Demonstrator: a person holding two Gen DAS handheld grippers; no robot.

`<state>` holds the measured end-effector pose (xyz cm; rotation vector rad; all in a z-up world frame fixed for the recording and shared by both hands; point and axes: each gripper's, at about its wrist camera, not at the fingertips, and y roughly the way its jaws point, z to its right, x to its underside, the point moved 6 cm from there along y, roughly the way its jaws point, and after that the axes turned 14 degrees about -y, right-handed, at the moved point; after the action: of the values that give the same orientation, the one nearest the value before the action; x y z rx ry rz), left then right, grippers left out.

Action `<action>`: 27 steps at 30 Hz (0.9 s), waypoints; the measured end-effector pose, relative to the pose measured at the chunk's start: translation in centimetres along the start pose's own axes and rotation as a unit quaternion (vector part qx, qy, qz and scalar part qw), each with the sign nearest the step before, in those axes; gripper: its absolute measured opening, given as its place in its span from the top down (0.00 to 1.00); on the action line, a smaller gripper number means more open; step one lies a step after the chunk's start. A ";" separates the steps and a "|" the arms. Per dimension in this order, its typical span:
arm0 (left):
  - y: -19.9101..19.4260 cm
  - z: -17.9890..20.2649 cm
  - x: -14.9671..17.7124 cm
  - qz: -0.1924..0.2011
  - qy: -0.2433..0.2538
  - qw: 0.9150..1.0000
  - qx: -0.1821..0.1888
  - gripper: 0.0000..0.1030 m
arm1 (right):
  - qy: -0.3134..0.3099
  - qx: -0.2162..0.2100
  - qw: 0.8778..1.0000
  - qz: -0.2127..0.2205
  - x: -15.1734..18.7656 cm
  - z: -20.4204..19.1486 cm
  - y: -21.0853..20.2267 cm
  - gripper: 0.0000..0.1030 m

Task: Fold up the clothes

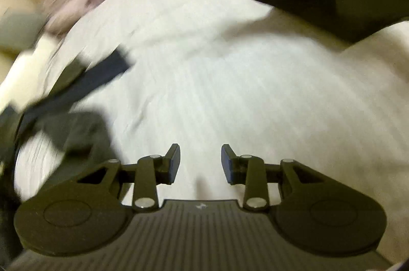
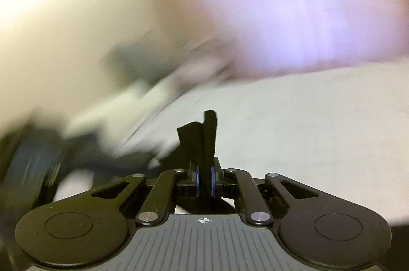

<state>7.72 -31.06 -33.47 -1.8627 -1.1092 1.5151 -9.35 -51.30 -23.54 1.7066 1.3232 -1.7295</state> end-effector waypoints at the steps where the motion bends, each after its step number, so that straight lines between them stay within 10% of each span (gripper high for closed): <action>1: 0.1 1.3 -1.2 0.007 0.012 1.000 0.011 0.70 | 0.031 0.046 0.998 0.002 0.7 3.7 -2.4 0.93; 4: 0.3 5.7 -4.2 0.026 0.057 0.997 0.044 0.67 | 0.149 0.161 0.975 -0.044 7.4 14.7 -7.7 0.93; 9: 0.8 13.4 -7.9 0.044 0.128 0.986 0.093 0.65 | 0.287 0.227 0.920 -0.141 19.5 25.0 -10.1 0.93; 18: 3.8 21.8 -13.2 0.017 0.165 0.970 0.176 0.62 | 0.314 0.171 0.918 -0.170 20.5 26.8 -10.0 0.92; 27: 6.8 22.9 -11.9 -0.014 0.238 0.956 0.170 0.62 | 0.257 0.179 0.923 -0.223 21.1 26.4 -13.0 0.92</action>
<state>-12.94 -47.30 -38.16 -1.8189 -0.6050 1.0702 -38.93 -58.98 -43.06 2.3260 1.8263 -1.9323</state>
